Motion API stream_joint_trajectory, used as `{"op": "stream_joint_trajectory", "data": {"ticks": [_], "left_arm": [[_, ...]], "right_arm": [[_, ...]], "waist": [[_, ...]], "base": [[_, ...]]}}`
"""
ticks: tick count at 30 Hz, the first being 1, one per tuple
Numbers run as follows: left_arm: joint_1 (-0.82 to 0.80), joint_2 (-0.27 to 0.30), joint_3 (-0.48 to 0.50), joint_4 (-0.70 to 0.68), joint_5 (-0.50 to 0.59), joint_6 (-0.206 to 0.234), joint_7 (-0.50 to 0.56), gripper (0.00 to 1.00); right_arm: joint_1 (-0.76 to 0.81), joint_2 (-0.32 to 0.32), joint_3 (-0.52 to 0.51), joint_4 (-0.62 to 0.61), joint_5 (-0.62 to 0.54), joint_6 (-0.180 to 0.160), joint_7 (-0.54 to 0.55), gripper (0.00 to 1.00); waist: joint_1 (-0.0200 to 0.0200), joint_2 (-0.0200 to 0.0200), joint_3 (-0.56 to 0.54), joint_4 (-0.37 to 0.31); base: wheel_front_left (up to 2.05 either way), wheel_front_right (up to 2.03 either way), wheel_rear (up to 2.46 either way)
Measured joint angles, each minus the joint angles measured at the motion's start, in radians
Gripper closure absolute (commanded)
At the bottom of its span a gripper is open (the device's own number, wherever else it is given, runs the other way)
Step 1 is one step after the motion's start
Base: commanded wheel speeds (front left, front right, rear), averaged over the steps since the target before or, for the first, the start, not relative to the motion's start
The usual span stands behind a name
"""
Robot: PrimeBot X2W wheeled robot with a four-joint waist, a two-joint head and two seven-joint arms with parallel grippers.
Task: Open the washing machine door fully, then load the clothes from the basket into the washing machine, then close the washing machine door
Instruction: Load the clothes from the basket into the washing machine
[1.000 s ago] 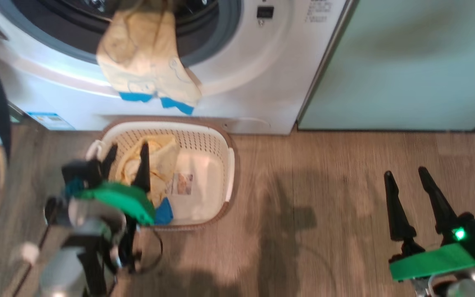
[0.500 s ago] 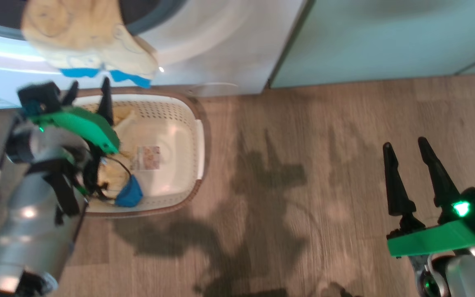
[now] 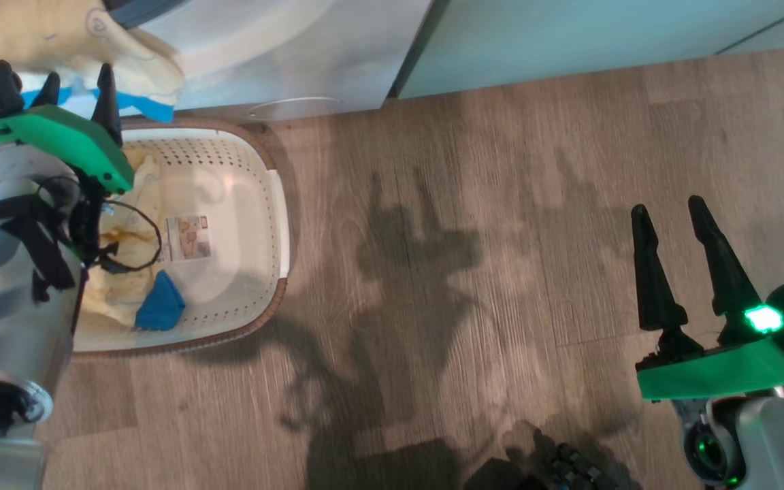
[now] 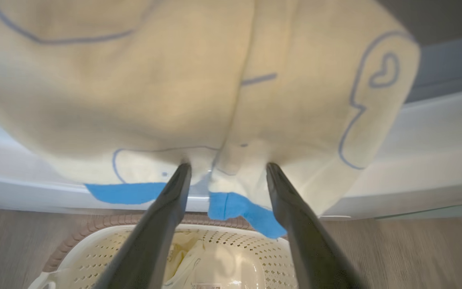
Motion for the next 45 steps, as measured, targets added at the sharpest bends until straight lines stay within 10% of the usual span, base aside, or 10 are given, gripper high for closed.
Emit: {"op": "stream_joint_trajectory", "data": {"ticks": [7,8,10,12,30,39,45], "left_arm": [[-0.051,0.01,0.003,0.067,0.0,0.0,-0.031,0.03],[-0.056,0.011,0.003,0.073,0.0,-0.002,-0.035,0.5],[-0.064,0.012,0.002,0.085,0.0,-0.008,-0.042,0.86],[-0.068,0.012,0.001,0.097,0.0,-0.009,-0.046,1.0],[-0.078,-0.02,-0.019,0.099,-0.012,-0.053,0.009,1.0],[0.063,0.017,-0.017,-0.208,-0.059,-0.045,0.128,1.0],[0.204,0.13,0.022,-0.666,-0.083,0.085,0.316,1.0]], "right_arm": [[-0.005,0.0,0.002,-0.002,0.013,0.0,0.0,0.0],[-0.008,0.0,0.002,-0.002,0.013,0.0,0.0,0.0],[-0.018,0.0,0.002,-0.003,0.013,0.0,0.0,0.0],[-0.022,0.0,0.002,-0.005,0.014,0.0,0.0,0.0],[-0.02,0.001,-0.035,-0.008,0.009,0.0,0.0,0.0],[-0.015,0.001,-0.044,-0.009,0.008,0.0,0.0,0.0],[-0.015,0.001,-0.044,-0.014,0.009,0.0,0.0,0.0]], "waist": [[-0.0002,0.0,0.015,-0.011],[-0.0001,0.0,0.016,-0.011],[-0.0001,0.0,0.018,-0.012],[-0.0001,0.0,0.019,-0.011],[-0.0001,0.0,0.004,0.055],[-0.0002,0.0,-0.015,0.09],[-0.0002,0.0001,-0.015,0.095]], "base": [[0.0,0.0,0.0],[0.0,0.0,0.0],[0.0,0.0,0.0],[0.0,0.0,0.0],[0.0,0.0,0.0],[0.0,0.0,0.0],[0.0,0.0,0.0]]}}
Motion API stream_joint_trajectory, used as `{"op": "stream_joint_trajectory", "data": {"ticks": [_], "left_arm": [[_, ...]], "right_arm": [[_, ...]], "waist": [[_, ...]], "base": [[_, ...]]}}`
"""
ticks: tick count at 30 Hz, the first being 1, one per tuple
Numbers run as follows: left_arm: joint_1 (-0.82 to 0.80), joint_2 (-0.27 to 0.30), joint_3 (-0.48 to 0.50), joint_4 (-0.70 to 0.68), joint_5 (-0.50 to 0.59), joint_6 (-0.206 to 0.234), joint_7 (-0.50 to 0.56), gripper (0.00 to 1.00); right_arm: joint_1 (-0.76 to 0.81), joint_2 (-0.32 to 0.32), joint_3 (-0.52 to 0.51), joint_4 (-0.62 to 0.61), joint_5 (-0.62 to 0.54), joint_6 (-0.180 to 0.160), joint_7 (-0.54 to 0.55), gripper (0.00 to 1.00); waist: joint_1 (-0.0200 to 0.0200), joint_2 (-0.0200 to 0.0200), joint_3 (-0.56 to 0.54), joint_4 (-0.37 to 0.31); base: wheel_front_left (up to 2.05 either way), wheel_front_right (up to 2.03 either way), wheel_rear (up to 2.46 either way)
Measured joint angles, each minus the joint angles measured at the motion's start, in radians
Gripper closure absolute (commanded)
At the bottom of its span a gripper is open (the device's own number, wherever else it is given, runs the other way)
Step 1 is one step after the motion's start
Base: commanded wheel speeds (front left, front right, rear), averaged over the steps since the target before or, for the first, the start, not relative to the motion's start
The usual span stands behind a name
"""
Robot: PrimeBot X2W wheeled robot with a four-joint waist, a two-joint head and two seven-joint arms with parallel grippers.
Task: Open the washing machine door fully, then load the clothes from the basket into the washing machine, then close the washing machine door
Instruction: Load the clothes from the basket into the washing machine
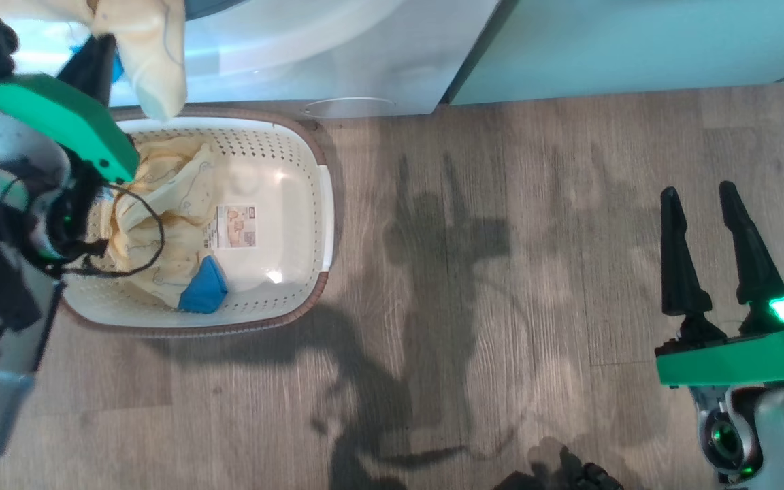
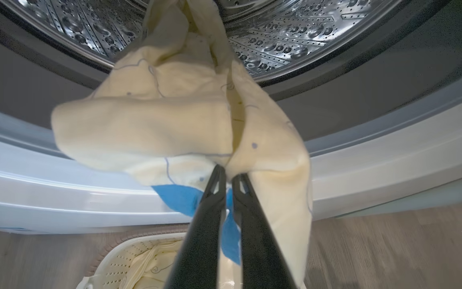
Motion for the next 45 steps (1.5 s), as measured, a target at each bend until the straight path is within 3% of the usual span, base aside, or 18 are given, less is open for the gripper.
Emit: {"op": "stream_joint_trajectory", "data": {"ticks": [5,10,27,33,40,45], "left_arm": [[0.035,0.078,0.04,-0.237,-0.008,0.081,0.125,1.0],[0.014,0.148,0.071,-0.298,-0.009,0.115,0.222,1.0],[-0.329,0.247,0.056,0.064,0.024,0.091,0.34,1.0],[-0.446,0.266,0.036,0.154,0.079,0.06,0.253,1.0],[-0.583,0.277,0.024,0.256,0.163,0.008,0.011,1.0],[-0.616,0.274,0.001,0.363,0.179,-0.019,-0.045,1.0]], "right_arm": [[-0.002,0.0,0.012,0.0,0.013,0.0,0.0,0.0],[-0.008,0.0,0.03,0.002,0.036,0.0,0.0,0.0],[-0.024,0.002,0.09,0.012,0.093,0.0,0.0,0.0],[-0.028,0.003,0.106,0.013,0.114,0.0,0.0,0.0],[-0.05,0.005,0.117,0.01,0.135,0.0,0.0,0.0],[-0.054,0.005,0.122,0.009,0.135,0.0,0.0,0.0]], "waist": [[0.0,0.0,0.01,-0.02],[0.0,0.0,0.023,-0.054],[0.0001,0.0,0.075,-0.188],[0.0001,0.0,0.101,-0.233],[0.0001,0.0,0.14,-0.268],[0.0001,0.0,0.156,-0.276]], "base": [[0.0,0.0,0.0],[0.0,0.0,0.0],[0.0,0.0,0.0],[0.0,0.0,0.0],[0.0,0.0,0.0],[0.0,0.0,0.0]]}}
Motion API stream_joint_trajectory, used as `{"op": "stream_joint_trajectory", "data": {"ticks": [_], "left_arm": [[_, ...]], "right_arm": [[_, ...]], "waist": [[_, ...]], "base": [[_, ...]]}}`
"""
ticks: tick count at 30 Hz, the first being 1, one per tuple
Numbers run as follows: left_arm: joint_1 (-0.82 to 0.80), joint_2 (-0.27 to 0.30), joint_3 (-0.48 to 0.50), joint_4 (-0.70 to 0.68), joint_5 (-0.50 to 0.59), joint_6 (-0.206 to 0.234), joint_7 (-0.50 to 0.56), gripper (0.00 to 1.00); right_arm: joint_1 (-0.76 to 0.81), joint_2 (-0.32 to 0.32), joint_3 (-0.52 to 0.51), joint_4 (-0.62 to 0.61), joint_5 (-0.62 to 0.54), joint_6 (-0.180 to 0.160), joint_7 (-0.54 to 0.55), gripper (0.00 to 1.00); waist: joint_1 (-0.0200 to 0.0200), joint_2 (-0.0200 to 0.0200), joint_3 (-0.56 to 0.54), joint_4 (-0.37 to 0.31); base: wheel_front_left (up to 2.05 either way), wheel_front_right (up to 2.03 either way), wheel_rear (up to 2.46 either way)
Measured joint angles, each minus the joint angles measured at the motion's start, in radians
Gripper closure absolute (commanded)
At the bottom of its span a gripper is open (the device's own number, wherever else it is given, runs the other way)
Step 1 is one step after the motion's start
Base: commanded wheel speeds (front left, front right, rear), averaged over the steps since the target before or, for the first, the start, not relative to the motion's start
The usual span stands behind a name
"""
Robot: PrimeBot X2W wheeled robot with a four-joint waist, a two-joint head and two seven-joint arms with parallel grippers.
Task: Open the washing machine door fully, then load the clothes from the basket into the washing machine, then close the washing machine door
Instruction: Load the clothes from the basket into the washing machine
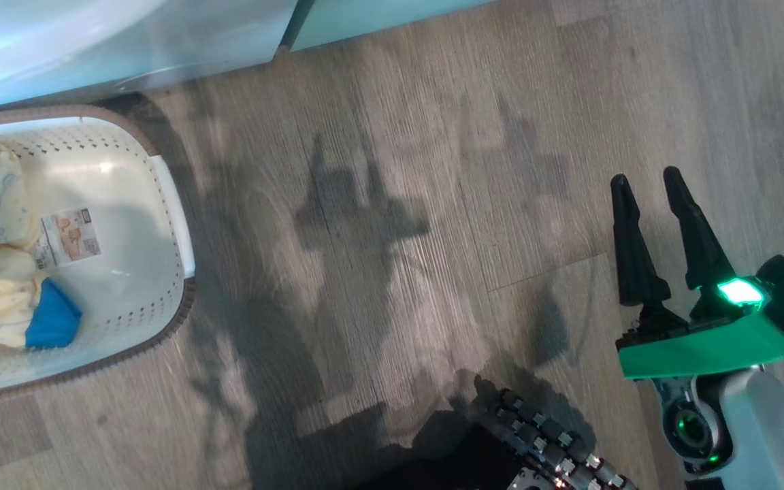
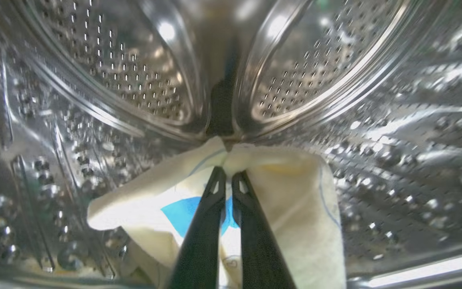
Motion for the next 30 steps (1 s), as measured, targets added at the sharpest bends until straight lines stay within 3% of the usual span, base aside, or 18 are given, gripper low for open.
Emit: {"op": "stream_joint_trajectory", "data": {"ticks": [12,13,14,20,30], "left_arm": [[-0.062,-0.027,-0.028,0.216,0.007,-0.057,-0.06,1.0],[-0.069,-0.033,-0.029,0.226,0.006,-0.058,-0.06,0.17],[-0.072,-0.039,-0.031,0.237,0.006,-0.061,-0.067,0.0],[-0.086,-0.09,-0.036,0.294,-0.017,-0.082,-0.08,0.0],[-0.035,-0.159,-0.033,0.296,-0.053,-0.092,-0.211,0.0]], "right_arm": [[-0.012,0.001,0.009,-0.002,0.0,0.0,0.0,0.0],[-0.013,0.001,0.008,-0.002,0.0,0.0,0.0,0.0],[-0.014,0.001,0.006,-0.002,0.0,0.0,0.0,0.0],[-0.034,0.001,-0.016,-0.002,-0.003,0.0,0.0,0.0],[-0.035,0.001,-0.061,-0.002,-0.04,0.0,0.0,0.0]], "waist": [[-0.0001,0.0,0.026,0.005],[-0.0001,0.0,0.026,0.008],[-0.0001,0.0,0.025,0.01],[-0.0001,0.0,0.023,0.038],[-0.0002,0.0,-0.031,0.085]], "base": [[0.0,0.0,0.0],[0.0,0.0,0.0],[0.0,0.0,0.0],[0.0,0.0,0.0],[0.0,0.0,0.0]]}}
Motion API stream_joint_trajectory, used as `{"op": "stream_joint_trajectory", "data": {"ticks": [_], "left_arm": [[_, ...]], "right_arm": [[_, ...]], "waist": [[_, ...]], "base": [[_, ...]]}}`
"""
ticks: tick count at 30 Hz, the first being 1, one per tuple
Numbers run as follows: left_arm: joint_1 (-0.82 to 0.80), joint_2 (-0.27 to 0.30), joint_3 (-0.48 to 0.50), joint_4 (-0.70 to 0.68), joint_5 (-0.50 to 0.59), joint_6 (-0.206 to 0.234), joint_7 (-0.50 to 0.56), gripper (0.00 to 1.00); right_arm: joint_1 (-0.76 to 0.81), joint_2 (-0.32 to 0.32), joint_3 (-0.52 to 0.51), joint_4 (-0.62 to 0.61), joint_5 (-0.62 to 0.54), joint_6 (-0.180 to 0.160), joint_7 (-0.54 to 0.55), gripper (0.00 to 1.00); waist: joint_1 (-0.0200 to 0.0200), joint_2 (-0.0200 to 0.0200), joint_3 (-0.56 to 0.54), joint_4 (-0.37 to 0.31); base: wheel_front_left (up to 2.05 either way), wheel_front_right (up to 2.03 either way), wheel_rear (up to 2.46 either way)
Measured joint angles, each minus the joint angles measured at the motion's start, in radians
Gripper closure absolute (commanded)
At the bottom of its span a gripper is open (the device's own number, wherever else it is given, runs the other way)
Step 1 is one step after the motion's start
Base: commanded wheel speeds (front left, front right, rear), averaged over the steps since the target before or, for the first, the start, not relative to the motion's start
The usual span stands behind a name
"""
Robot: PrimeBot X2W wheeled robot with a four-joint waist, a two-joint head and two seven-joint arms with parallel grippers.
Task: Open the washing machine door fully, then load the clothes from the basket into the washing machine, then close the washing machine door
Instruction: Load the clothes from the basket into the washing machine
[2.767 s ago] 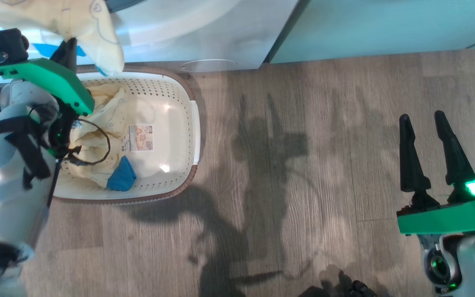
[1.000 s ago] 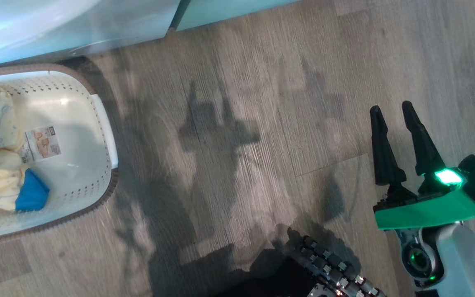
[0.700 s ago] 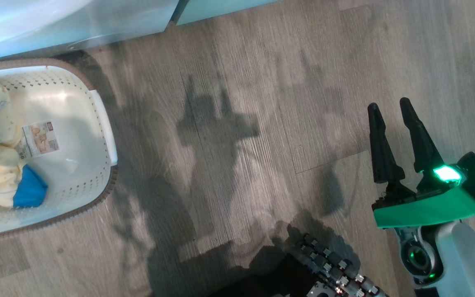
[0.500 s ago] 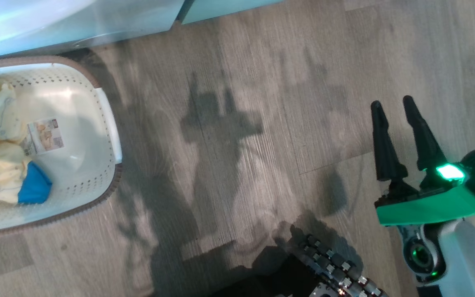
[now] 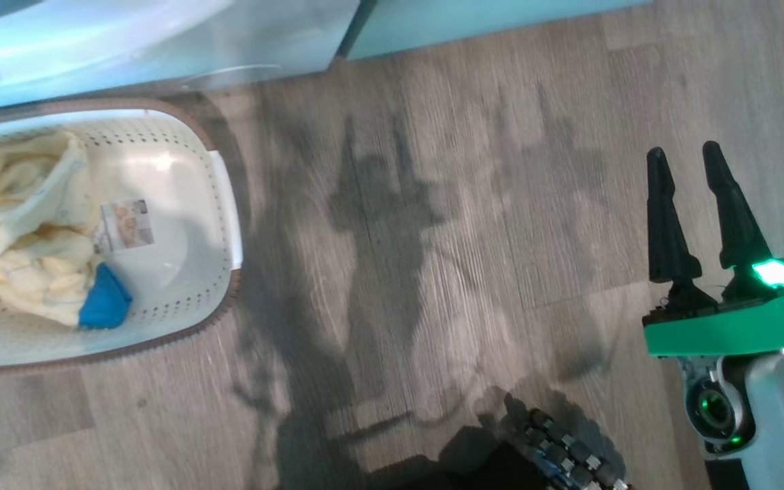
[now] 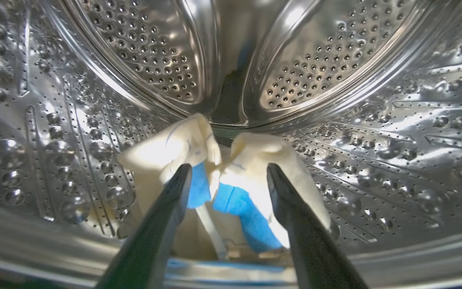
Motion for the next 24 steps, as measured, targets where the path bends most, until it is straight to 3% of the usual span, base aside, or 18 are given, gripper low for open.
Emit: {"op": "stream_joint_trajectory", "data": {"ticks": [4,9,12,13,17,20,24], "left_arm": [[0.119,-0.031,0.004,-0.069,-0.023,0.005,-0.052,0.0],[0.301,-0.065,0.01,-0.269,-0.046,0.053,-0.093,0.0],[0.441,-0.077,0.022,-0.45,-0.052,0.114,-0.103,0.0],[0.539,-0.082,0.028,-0.578,-0.052,0.162,-0.103,0.0],[0.744,-0.089,0.036,-0.835,-0.045,0.265,-0.099,0.0],[0.889,-0.094,0.042,-0.97,-0.041,0.329,-0.098,0.0],[1.017,-0.099,0.046,-1.063,-0.031,0.377,-0.099,0.0]], "right_arm": [[0.011,0.0,-0.022,0.0,-0.017,0.0,0.0,0.0],[0.027,0.0,-0.043,-0.001,-0.044,0.0,0.0,0.0],[0.048,0.0,-0.058,-0.001,-0.062,0.0,0.0,0.0],[0.059,0.0,-0.062,0.0,-0.073,0.0,0.0,0.0],[0.073,0.0,-0.072,0.001,-0.099,0.0,0.0,0.0],[0.074,0.0,-0.077,0.005,-0.121,0.0,0.0,0.0],[0.097,0.0,-0.08,0.008,-0.145,0.0,0.0,0.0]], "waist": [[0.0,0.0,-0.034,0.021],[0.0,0.0,-0.081,0.052],[-0.0001,0.0,-0.111,0.072],[-0.0001,0.0,-0.131,0.085],[-0.0001,0.0,-0.171,0.113],[-0.0001,0.0,-0.206,0.133],[-0.0001,0.0,-0.246,0.153]], "base": [[0.0,0.0,0.0],[0.0,0.0,0.0],[0.0,0.0,0.0],[0.0,0.0,0.0],[0.0,0.0,0.0],[0.0,0.0,0.0],[0.0,0.0,0.0]]}}
